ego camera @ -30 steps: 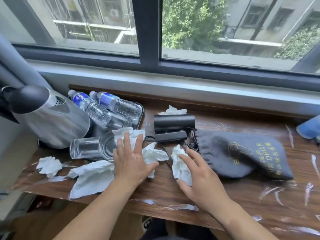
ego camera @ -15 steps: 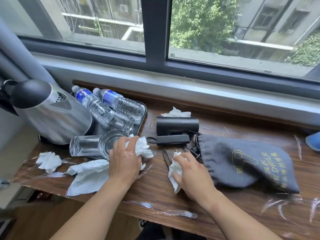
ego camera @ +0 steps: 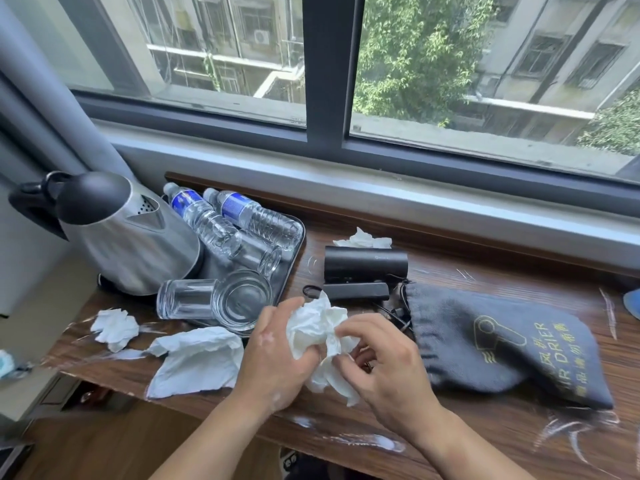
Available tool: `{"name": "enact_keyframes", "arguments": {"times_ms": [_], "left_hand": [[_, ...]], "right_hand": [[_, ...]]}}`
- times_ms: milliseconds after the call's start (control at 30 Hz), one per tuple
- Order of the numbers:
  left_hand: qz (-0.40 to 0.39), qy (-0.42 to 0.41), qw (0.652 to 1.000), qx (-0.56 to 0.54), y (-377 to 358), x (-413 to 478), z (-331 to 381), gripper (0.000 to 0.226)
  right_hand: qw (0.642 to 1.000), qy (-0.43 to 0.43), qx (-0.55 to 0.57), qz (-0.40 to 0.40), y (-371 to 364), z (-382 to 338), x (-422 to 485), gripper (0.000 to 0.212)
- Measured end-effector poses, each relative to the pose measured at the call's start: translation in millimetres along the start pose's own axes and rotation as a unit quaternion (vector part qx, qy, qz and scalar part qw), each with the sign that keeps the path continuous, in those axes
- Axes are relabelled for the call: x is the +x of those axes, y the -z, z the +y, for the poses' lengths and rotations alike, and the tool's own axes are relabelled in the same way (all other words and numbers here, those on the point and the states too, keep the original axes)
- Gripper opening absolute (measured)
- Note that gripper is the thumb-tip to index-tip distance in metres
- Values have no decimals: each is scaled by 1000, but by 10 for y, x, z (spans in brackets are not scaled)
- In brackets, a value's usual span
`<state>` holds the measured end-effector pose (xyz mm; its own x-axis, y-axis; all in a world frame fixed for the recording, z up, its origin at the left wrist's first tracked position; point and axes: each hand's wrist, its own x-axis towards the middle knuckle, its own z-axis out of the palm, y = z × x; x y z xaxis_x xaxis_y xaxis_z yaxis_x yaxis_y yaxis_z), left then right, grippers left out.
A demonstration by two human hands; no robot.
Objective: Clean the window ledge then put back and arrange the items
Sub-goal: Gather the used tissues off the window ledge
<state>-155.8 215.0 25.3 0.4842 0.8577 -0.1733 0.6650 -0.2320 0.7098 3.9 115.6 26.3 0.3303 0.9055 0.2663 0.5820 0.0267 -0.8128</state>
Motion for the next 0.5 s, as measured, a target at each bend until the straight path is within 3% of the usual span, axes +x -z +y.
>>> {"name": "enact_keyframes", "arguments": {"times_ms": [200, 300, 400, 500], "left_hand": [[-90, -35, 986, -134, 259, -209, -26, 70], [-44, -23, 991, -122, 362, -324, -132, 68], [0, -23, 998, -66, 520, -462, -325, 43], [49, 26, 997, -47, 773, -662, -645, 41]], "right_hand": [[997, -35, 36, -58, -230, -80, 31, 26], [982, -77, 101, -139, -317, -220, 29, 33], [944, -125, 184, -246, -429, -372, 15, 38], [963, -94, 100, -232, -668, -407, 53, 28]]}}
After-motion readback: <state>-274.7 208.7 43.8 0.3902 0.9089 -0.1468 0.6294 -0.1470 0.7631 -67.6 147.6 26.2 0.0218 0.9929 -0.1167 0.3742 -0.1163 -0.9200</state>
